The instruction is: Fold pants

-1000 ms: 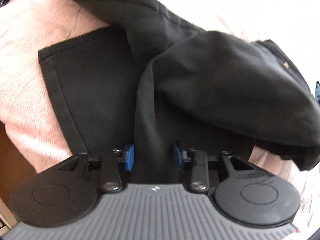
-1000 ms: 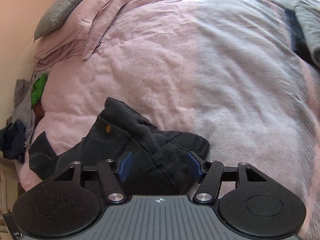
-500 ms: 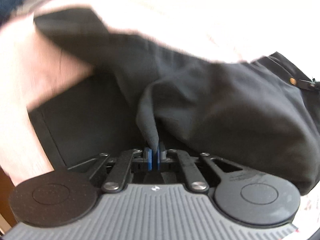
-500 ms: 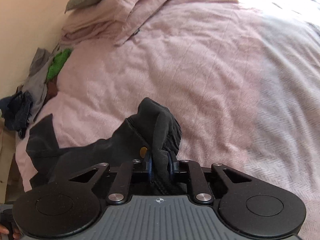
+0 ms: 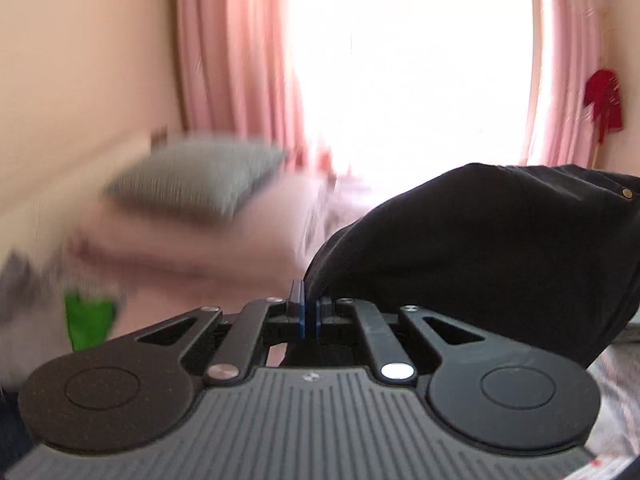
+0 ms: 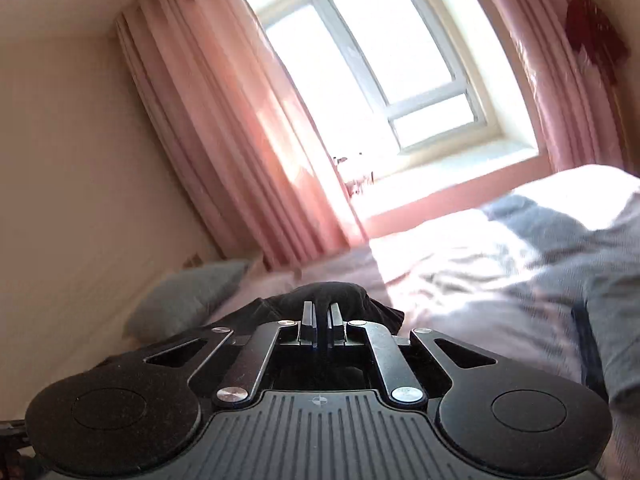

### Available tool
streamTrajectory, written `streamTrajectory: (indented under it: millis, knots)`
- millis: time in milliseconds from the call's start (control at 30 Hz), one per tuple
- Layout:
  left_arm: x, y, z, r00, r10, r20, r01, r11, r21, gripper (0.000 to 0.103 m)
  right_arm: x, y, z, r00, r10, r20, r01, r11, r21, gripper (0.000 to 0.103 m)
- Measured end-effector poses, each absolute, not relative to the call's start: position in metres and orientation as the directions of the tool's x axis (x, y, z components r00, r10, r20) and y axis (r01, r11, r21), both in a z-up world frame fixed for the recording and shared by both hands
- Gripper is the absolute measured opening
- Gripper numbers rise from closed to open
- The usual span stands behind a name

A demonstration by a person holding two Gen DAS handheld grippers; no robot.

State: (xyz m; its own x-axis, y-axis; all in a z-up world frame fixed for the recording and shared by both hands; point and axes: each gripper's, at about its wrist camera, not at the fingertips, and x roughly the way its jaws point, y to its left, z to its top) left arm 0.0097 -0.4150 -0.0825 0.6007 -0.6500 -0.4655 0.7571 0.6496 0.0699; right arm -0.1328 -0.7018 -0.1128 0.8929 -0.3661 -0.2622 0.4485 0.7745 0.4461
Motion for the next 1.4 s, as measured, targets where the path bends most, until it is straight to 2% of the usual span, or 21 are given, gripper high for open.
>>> streamTrajectory:
  millis: [67,133,200,267,333,400,467,500,533,567,633,733,833,1000,1067,1167,1233,1267,1300,1333,1400]
  knots:
    - [-0.011,-0.41,-0.048,0.606,-0.694,-0.388,0.775,0.625,0.093,0.003,-0.154,-0.696,-0.083,0.895,-0.413,-0.171,0.445,0.786,0.43,0.0]
    - [-0.039,-0.4,-0.032,0.598,-0.721,-0.35,0.79,0.605,0.103,0.003,-0.179,-0.686,-0.067,0.892,-0.439,-0.106,0.443,0.803,0.399,0.0]
    - [-0.073,-0.38,-0.037,0.576,-0.733,-0.362,0.806,0.584,0.1,0.003,-0.215,-0.672,-0.065,0.884,-0.461,-0.074,0.454,0.81,0.371,0.0]
    - [-0.102,-0.359,-0.06,0.526,-0.725,-0.444,0.823,0.566,0.052,0.006,-0.259,-0.658,-0.076,0.868,-0.492,-0.073,0.483,0.798,0.362,0.0]
    - [-0.129,-0.338,-0.099,0.436,-0.699,-0.567,0.841,0.541,-0.022,0.022,-0.309,-0.65,-0.097,0.843,-0.514,-0.155,0.529,0.742,0.413,0.0]
    - [-0.155,-0.314,-0.146,0.372,-0.624,-0.687,0.827,0.559,-0.06,0.036,-0.354,-0.643,-0.13,0.801,-0.5,-0.329,0.598,0.656,0.46,0.001]
    - [-0.15,-0.288,-0.197,0.307,-0.507,-0.806,0.765,0.635,-0.108,0.036,-0.391,-0.639,-0.178,0.688,-0.469,-0.553,0.719,0.543,0.434,0.004]
    - [-0.133,-0.264,-0.218,0.271,-0.458,-0.847,0.726,0.675,-0.133,0.036,-0.407,-0.635,-0.199,0.615,-0.445,-0.65,0.776,0.486,0.401,0.011]
    - [-0.126,-0.251,-0.234,0.256,-0.409,-0.876,0.683,0.717,-0.135,0.035,-0.42,-0.634,-0.217,0.559,-0.4,-0.727,0.813,0.436,0.385,0.023]
    - [-0.12,-0.242,-0.245,0.255,-0.375,-0.891,0.644,0.753,-0.132,0.035,-0.434,-0.635,-0.237,0.514,-0.337,-0.789,0.841,0.379,0.386,0.029]
    - [-0.091,-0.232,-0.254,0.266,-0.342,-0.901,0.58,0.804,-0.134,0.035,-0.452,-0.636,-0.268,0.458,-0.277,-0.845,0.882,0.26,0.393,0.044]
    - [-0.072,-0.231,-0.25,0.296,-0.325,-0.898,0.488,0.86,-0.15,0.039,-0.464,-0.655,-0.299,0.496,-0.217,-0.841,0.868,0.11,0.483,0.05]
    - [-0.04,-0.237,-0.267,0.306,-0.325,-0.895,0.43,0.886,-0.175,0.042,-0.445,-0.688,-0.324,0.562,-0.181,-0.807,0.825,0.054,0.563,0.053]
    - [-0.018,-0.248,-0.301,0.32,-0.329,-0.888,0.4,0.897,-0.189,0.043,-0.383,-0.711,-0.357,0.654,-0.234,-0.719,0.754,0.126,0.645,0.053]
    - [0.001,-0.256,-0.312,0.331,-0.345,-0.878,0.406,0.892,-0.198,0.048,-0.357,-0.711,-0.361,0.681,-0.274,-0.68,0.729,0.157,0.667,0.054]
    - [0.033,-0.269,-0.321,0.348,-0.37,-0.861,0.41,0.886,-0.215,0.053,-0.326,-0.717,-0.369,0.64,-0.307,-0.704,0.766,0.189,0.614,0.054]
    - [0.057,-0.28,-0.328,0.358,-0.387,-0.85,0.41,0.883,-0.229,0.062,-0.313,-0.718,-0.38,0.638,-0.333,-0.695,0.766,0.178,0.618,0.054]
    - [0.069,-0.285,-0.331,0.362,-0.392,-0.845,0.407,0.883,-0.235,0.062,-0.309,-0.718,-0.384,0.624,-0.344,-0.702,0.776,0.164,0.609,0.053]
    - [0.082,-0.292,-0.337,0.357,-0.401,-0.844,0.406,0.88,-0.246,0.062,-0.308,-0.717,-0.387,0.621,-0.348,-0.703,0.777,0.156,0.609,0.049]
    - [0.095,-0.299,-0.343,0.349,-0.401,-0.847,0.403,0.88,-0.251,0.063,-0.308,-0.715,-0.389,0.619,-0.363,-0.697,0.778,0.158,0.608,0.026]
    - [0.12,-0.315,-0.357,0.329,-0.405,-0.853,0.402,0.878,-0.261,0.063,-0.31,-0.71,-0.39,0.607,-0.378,-0.699,0.788,0.172,0.591,0.013]
